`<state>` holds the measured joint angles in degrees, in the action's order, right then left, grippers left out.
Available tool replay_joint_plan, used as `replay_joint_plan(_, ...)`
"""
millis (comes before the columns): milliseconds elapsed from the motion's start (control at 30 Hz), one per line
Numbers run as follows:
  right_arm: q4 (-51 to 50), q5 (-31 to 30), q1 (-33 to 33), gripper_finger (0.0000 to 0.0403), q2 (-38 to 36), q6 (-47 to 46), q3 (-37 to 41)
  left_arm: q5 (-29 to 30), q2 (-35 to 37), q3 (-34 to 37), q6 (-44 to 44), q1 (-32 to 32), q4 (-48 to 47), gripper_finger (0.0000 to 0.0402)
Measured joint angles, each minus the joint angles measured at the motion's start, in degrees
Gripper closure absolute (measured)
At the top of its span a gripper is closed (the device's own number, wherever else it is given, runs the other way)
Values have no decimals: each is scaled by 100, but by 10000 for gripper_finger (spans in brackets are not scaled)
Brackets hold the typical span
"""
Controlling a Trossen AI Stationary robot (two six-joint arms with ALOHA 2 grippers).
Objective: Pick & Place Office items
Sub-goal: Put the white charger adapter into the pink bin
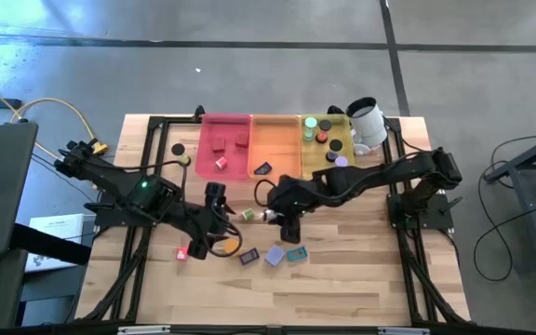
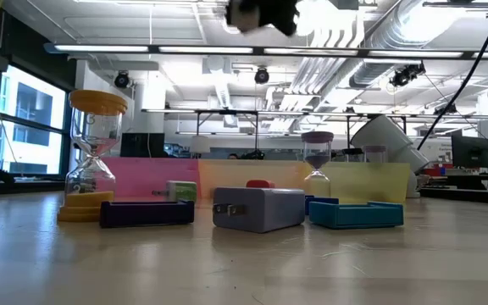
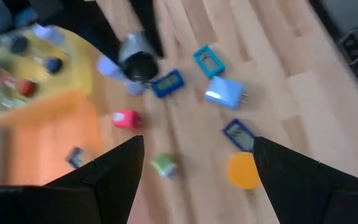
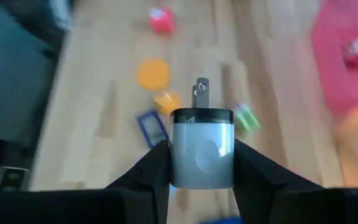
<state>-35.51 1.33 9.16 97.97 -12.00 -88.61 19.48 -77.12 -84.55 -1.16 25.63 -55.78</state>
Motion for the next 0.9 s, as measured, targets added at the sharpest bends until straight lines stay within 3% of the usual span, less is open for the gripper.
replay_joint_plan(233,452,1212,-203,282,0,-136,-458,965,0,0,802,-42,275,109)
replay_joint_plan(400,628,1790,-327,282,0,-375,-514,1108,0,0,901,-40,483,109)
replay_joint_plan(900,1312,2431,-889,282,2,-1185,-512,1536,0,0,1654,-143,882,109)
